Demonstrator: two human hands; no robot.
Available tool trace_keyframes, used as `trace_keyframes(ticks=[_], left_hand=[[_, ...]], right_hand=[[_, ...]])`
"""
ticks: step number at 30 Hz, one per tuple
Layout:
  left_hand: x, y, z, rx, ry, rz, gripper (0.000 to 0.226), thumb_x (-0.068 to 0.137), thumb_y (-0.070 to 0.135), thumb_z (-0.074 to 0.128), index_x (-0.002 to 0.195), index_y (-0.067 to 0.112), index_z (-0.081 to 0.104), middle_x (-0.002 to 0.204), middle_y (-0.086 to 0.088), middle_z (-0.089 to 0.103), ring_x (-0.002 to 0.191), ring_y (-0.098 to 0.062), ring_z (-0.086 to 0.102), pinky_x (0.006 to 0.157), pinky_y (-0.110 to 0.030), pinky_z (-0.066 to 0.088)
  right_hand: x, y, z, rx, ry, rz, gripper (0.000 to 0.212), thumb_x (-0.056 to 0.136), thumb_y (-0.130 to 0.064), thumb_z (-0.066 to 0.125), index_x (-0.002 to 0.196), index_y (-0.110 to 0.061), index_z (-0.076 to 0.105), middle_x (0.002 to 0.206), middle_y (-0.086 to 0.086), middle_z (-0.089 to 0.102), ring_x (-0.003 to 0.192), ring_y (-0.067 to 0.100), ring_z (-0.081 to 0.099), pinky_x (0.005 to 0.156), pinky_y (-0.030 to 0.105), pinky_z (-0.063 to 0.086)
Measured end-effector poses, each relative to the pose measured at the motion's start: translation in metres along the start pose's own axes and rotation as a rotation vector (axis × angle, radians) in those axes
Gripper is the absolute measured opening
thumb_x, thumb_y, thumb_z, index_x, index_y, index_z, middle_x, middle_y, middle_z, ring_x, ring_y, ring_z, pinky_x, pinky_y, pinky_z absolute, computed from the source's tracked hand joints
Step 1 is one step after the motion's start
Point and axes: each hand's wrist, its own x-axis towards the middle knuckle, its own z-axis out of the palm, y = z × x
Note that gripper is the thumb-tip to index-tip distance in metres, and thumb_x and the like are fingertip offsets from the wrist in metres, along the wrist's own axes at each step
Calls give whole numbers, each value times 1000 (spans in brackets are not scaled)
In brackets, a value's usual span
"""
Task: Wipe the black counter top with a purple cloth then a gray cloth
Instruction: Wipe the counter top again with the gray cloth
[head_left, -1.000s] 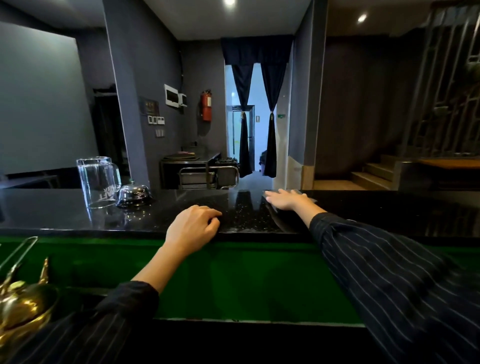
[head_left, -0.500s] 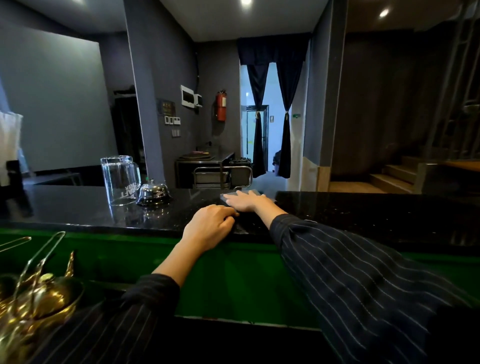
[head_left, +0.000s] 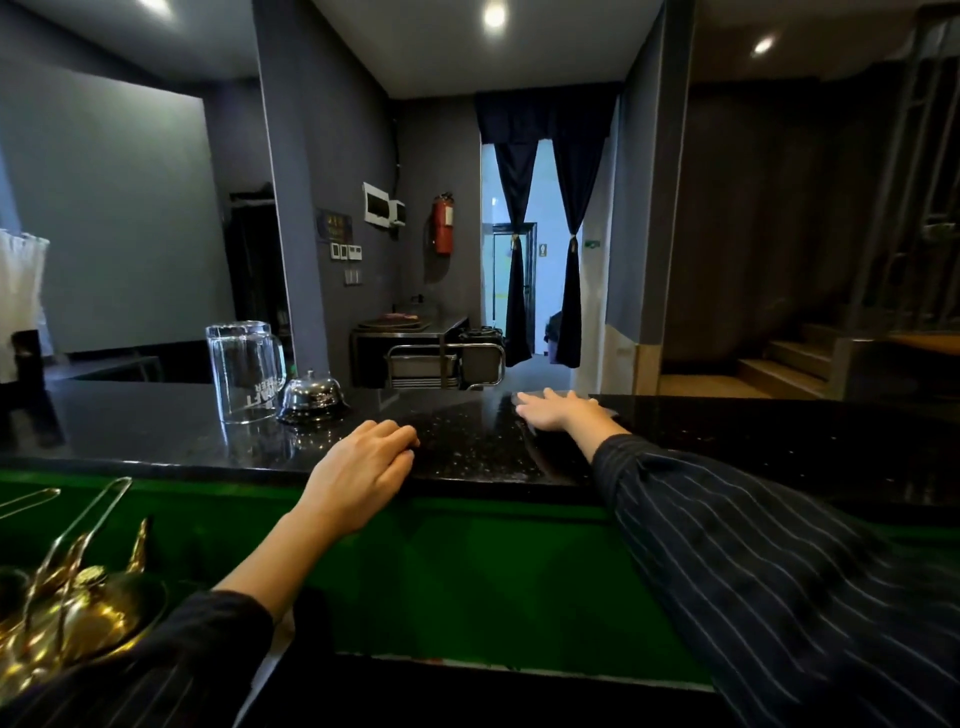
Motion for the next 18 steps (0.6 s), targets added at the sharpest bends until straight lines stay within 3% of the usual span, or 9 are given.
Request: trace_keyframes(ticks=[4, 7, 12, 15, 18], left_hand=[[3, -6, -1, 81, 36, 125, 38, 90, 40, 25, 94, 17, 56, 88, 3, 55, 80, -14, 48, 71, -25, 37], [4, -6, -1, 224, 196, 307, 25, 93, 22, 37, 83, 12, 58, 79, -1, 56, 71, -10, 39, 68, -30, 34], [-1, -3, -5, 304, 145, 330, 36, 97, 22, 31, 80, 8, 59, 77, -6, 58, 63, -20, 50, 61, -30, 41], [-4, 1, -9, 116, 36, 152, 47, 95, 40, 23, 97, 12, 60, 93, -3, 62, 81, -21, 56, 78, -38, 48], [-26, -13, -11, 29, -23, -28, 66, 88, 57, 13, 128, 19, 51, 133, -2, 53, 125, -22, 48, 109, -42, 33]], right_hand=[[-18, -52, -2, 17, 22, -24, 59, 102, -54, 21, 156, -32, 13, 165, 9, 5, 149, 41, 5, 116, 58, 9], [-27, -96, 4, -17, 5, -156, 56, 102, -53, 25, 155, -39, 12, 165, 4, 0, 149, 40, 0, 117, 58, 5], [-43, -114, 16, -26, -44, -280, 52, 102, -51, 20, 153, -46, 12, 165, -2, 0, 151, 34, -3, 116, 58, -3], [-59, -96, 14, -24, -64, -319, 50, 103, -51, 18, 152, -48, 11, 165, -5, 0, 151, 32, -3, 116, 58, -4], [-67, -68, 9, -17, -56, -290, 50, 103, -52, 16, 152, -48, 10, 165, -5, -1, 151, 32, -3, 115, 60, -3]])
